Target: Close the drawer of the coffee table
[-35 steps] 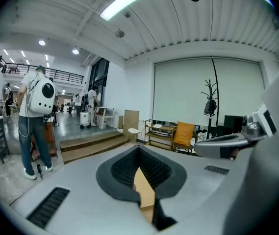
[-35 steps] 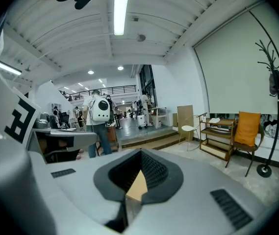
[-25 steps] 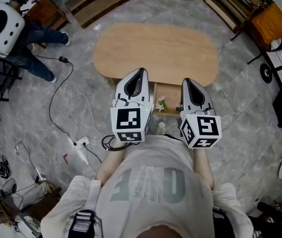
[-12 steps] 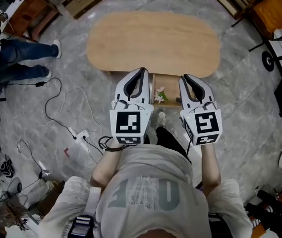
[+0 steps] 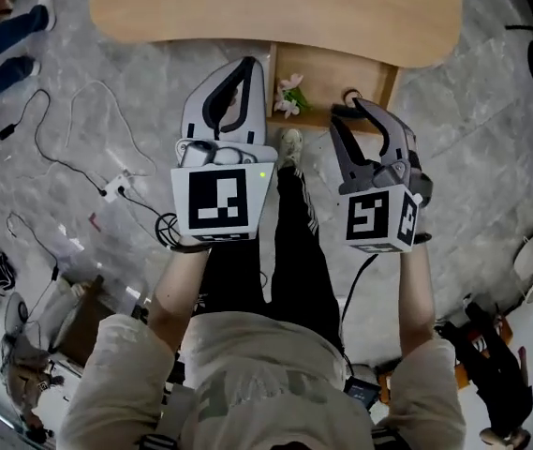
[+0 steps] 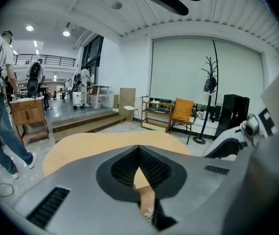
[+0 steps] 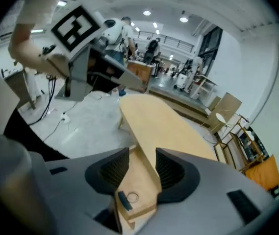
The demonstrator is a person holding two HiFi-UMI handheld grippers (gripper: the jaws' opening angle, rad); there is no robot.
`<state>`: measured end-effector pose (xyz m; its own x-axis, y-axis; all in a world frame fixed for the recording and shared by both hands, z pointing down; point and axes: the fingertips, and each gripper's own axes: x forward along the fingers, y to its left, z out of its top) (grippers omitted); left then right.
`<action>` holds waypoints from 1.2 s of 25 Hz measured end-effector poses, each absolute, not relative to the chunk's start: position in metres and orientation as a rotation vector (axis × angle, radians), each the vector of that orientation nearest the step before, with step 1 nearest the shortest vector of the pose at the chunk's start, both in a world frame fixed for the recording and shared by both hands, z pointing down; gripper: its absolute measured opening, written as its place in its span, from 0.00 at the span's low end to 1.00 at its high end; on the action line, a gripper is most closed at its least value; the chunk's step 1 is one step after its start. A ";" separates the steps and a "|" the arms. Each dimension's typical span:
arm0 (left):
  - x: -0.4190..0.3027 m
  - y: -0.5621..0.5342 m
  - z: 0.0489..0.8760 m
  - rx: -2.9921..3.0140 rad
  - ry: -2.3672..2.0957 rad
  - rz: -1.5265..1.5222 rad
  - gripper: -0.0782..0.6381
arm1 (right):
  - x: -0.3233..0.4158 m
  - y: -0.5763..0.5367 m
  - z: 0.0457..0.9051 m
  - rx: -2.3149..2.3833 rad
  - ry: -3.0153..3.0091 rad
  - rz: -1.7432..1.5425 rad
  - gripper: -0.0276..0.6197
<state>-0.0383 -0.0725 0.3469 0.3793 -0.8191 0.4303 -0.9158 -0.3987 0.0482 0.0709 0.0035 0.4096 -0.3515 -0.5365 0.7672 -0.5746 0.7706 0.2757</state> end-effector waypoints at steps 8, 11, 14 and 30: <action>-0.021 -0.046 0.454 2.373 -1.416 0.512 0.12 | 0.081 0.088 0.610 0.370 -1.851 0.054 0.35; -0.022 -0.038 0.481 2.370 -1.397 0.567 0.12 | 0.090 0.104 0.664 0.291 -1.778 0.045 0.35; -0.025 -0.036 0.503 2.363 -1.404 0.598 0.12 | 0.097 0.113 0.701 0.244 -1.724 0.029 0.35; -0.022 -0.033 0.525 2.383 -1.345 0.642 0.12 | 0.092 0.127 0.743 0.245 -1.647 -0.004 0.17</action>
<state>-0.0220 -0.0330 0.5255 0.4526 -0.7153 0.5324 -0.8637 -0.5001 0.0624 0.0923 0.1270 0.7432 -0.0705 -0.1614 0.9844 -0.1565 0.9764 0.1489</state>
